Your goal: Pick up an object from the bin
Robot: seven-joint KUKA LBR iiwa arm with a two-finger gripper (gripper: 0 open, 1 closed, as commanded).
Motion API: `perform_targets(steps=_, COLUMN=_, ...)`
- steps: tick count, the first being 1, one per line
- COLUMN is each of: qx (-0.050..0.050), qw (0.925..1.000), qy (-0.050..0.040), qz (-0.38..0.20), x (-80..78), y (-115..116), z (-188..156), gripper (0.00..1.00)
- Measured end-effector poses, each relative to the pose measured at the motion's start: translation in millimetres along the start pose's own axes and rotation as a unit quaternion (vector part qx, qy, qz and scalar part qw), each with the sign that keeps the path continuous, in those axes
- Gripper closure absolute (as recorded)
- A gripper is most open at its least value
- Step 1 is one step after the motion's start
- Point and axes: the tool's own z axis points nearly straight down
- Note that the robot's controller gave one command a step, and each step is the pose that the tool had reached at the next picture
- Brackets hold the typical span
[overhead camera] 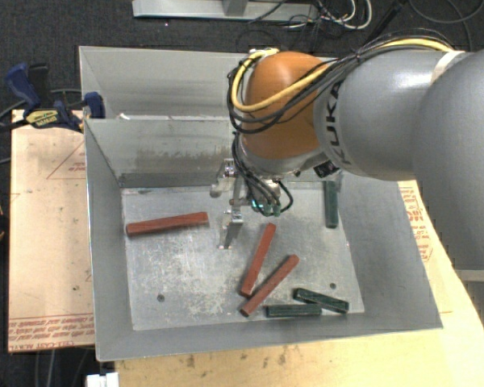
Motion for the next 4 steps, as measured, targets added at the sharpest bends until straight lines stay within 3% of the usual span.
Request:
perform_targets(steps=1, qx=0.0, qw=1.0, qy=-0.0034, qz=0.001, x=-1.9, y=-0.5, z=-3.8, gripper=0.0)
perform_targets(steps=2, qx=0.0, qw=0.999, qy=-0.006, qz=-0.044, x=-6.8, y=71.8, z=52.7, gripper=0.0)
perform_targets(steps=3, qx=0.0, qw=0.9994, qy=-0.0023, qz=-0.035, x=-9.8, y=88.2, z=50.7, gripper=0.0)
perform_targets(steps=4, qx=-0.001, qw=0.9996, qy=-0.0064, qz=-0.027, x=-14.2, y=82.7, z=19.2, gripper=0.0)
